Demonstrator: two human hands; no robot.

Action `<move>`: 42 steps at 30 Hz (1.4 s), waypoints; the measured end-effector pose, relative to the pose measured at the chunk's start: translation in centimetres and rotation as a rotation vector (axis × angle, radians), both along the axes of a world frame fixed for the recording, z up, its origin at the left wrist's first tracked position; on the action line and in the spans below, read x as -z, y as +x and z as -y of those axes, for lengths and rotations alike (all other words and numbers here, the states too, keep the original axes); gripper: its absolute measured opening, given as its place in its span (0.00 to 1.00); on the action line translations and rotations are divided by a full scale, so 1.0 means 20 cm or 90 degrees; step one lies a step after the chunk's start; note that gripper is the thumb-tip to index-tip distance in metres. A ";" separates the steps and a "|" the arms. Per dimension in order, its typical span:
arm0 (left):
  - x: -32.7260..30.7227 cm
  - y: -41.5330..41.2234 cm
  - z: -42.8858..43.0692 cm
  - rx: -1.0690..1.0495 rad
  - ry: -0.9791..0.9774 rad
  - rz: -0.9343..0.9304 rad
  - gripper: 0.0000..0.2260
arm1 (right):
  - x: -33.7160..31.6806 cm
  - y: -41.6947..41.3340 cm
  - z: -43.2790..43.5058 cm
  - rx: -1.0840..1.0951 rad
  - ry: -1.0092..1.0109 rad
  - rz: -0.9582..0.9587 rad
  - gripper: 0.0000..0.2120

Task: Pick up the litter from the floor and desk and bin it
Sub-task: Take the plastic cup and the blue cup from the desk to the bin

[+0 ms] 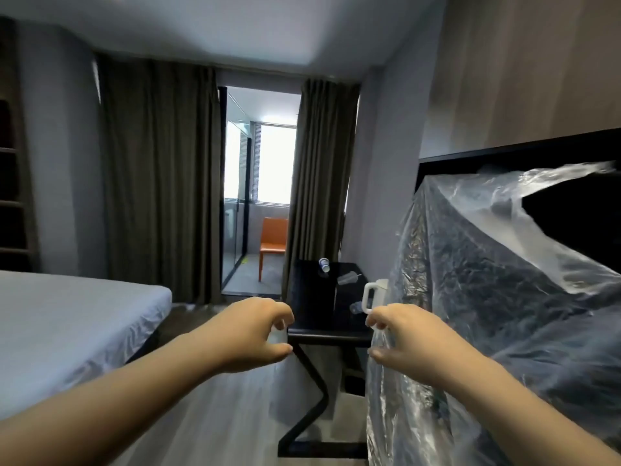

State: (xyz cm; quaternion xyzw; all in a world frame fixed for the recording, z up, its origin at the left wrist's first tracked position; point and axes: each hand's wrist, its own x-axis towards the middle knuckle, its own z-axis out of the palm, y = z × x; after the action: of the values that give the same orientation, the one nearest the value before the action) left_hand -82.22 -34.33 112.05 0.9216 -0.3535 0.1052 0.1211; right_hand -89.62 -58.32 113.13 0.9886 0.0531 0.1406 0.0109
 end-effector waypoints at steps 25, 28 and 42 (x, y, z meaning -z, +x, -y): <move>0.27 2.31 -0.35 0.008 -0.040 -0.083 0.21 | 0.24 2.21 -0.25 0.076 0.035 -0.092 0.19; 0.30 2.60 -0.35 0.005 -0.050 -0.074 0.20 | 0.28 2.50 -0.22 0.080 0.021 -0.090 0.20; 0.29 4.03 -0.23 0.009 0.000 -0.084 0.21 | 0.36 3.90 -0.10 0.083 0.115 -0.092 0.21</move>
State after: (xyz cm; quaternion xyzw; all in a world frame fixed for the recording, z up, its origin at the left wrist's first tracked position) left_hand -1.66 -29.74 106.20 0.9241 -0.3510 0.0436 0.1449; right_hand -11.68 -56.35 105.99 0.9945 -0.0237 0.0718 -0.0730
